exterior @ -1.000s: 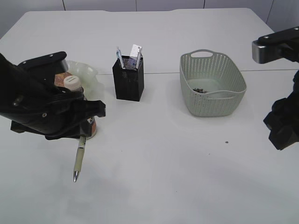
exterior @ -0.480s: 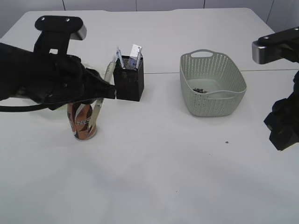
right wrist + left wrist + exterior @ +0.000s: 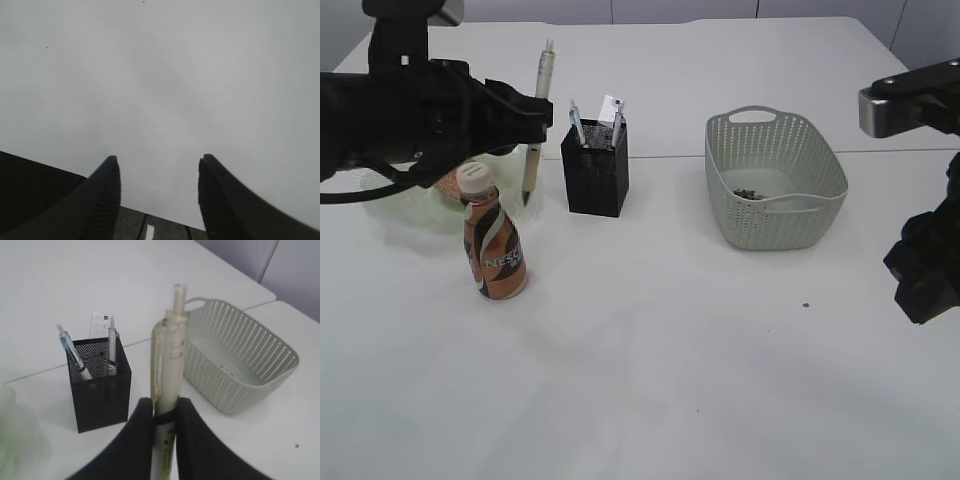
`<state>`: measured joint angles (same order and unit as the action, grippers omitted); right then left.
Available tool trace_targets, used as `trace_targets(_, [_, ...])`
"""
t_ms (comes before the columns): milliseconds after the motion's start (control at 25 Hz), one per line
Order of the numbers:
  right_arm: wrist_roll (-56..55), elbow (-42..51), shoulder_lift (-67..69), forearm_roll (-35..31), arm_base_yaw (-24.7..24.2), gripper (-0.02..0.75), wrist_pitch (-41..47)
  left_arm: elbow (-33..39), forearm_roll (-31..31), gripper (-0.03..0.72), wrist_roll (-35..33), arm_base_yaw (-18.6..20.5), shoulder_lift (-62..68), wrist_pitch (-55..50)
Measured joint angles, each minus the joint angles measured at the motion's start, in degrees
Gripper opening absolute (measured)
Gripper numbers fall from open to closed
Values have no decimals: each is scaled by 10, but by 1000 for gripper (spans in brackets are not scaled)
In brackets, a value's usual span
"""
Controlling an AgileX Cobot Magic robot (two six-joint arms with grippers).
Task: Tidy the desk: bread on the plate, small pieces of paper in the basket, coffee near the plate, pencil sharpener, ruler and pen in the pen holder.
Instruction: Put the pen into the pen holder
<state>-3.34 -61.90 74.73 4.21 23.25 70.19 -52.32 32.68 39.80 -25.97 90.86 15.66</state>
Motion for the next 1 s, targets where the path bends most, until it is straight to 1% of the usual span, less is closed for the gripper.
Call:
trace_targets(40, [0,0,0,0,0,375,0,-3,0,69,0,8,6,13])
trace_targets(200, [0,0,0,-1,0,375,1,-35,2,69,-10,17,36,24])
trace_targets(1000, [-6,0,0,-20,0,375,1,-319,3,68,-15,17,276,42])
